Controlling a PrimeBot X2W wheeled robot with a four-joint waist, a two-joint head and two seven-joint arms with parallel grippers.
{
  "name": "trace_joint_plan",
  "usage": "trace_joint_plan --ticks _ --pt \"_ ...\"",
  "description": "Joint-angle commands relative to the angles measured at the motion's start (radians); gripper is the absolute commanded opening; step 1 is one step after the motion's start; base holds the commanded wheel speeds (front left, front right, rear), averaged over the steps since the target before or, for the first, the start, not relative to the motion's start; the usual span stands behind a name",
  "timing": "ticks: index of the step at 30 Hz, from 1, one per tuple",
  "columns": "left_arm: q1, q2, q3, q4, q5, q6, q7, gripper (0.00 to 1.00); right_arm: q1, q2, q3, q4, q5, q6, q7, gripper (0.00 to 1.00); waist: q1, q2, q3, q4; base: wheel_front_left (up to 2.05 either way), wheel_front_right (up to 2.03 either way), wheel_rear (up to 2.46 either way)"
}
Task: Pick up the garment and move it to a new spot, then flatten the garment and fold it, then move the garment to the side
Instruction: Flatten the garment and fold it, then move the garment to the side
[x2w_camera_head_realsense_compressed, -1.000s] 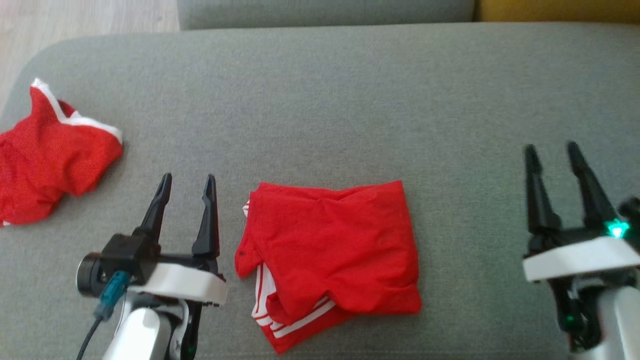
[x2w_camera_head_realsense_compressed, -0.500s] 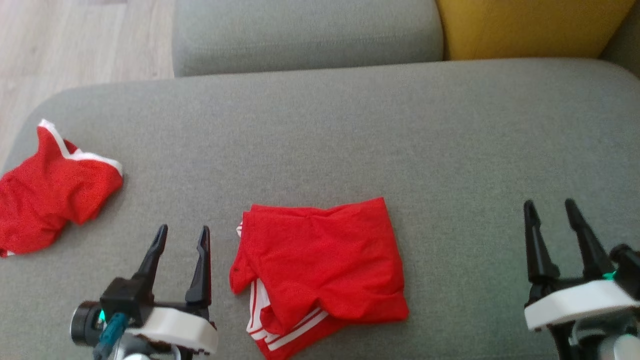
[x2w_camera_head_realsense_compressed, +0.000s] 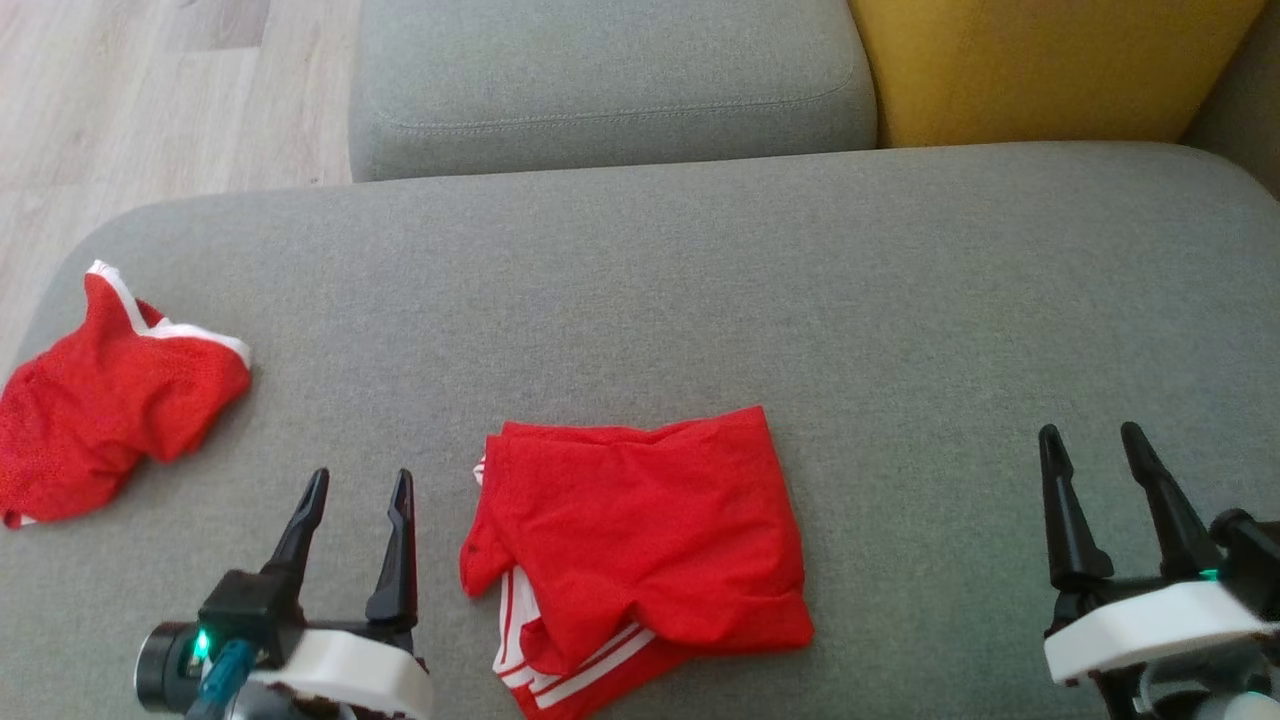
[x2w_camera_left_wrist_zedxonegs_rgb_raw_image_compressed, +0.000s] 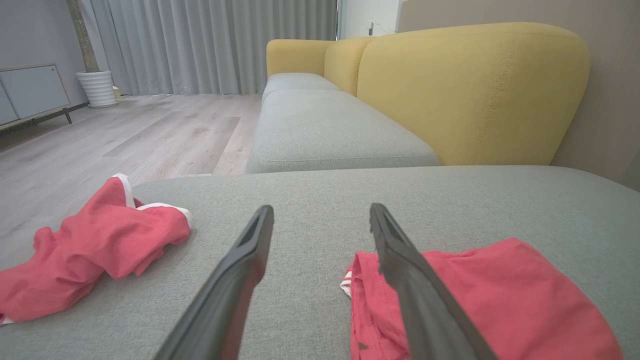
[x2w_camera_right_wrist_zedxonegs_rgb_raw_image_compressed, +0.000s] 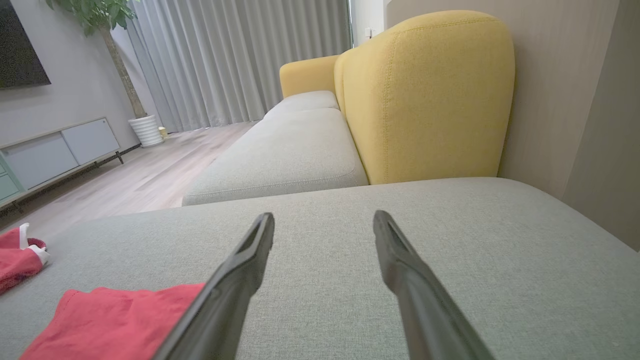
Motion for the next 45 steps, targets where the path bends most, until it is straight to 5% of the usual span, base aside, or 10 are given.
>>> trace_joint_plan --ticks 1,25,42,43,44,45 --pt "-0.035 0.021 0.037 -0.039 0.005 0.010 0.001 1.00 -0.021 -0.008 0.018 -0.042 -0.013 0.007 0.002 1.00 0.0000 -0.0001 0.000 0.001 0.00 0.00 0.00" --pt "-0.083 0.022 0.017 -0.052 0.006 0.015 0.002 1.00 -0.067 -0.014 0.043 0.033 -0.004 0.007 0.012 1.00 0.0000 -0.0001 0.050 0.052 0.00 0.00 0.00" --pt "-0.226 -0.035 -0.010 -0.008 0.016 -0.023 -0.029 1.00 -0.227 0.005 0.301 0.466 0.124 0.007 0.111 1.00 0.0000 -0.0001 0.190 0.166 0.00 0.00 0.00" --pt "-0.227 -0.036 -0.007 -0.005 0.016 -0.023 -0.029 1.00 -0.232 0.005 0.310 0.477 0.133 0.007 0.121 0.96 0.0000 -0.0001 0.193 0.164 0.00 0.00 0.00" --pt "-0.228 -0.038 -0.005 -0.003 0.017 -0.024 -0.030 1.00 -0.239 0.003 0.319 0.483 0.140 0.007 0.126 0.20 0.0000 -0.0001 0.196 0.163 0.00 0.00 0.00" --pt "-0.228 -0.039 -0.002 -0.001 0.018 -0.024 -0.030 1.00 -0.245 0.001 0.327 0.487 0.147 0.007 0.131 0.00 0.0000 -0.0001 0.198 0.160 0.00 0.00 0.00"
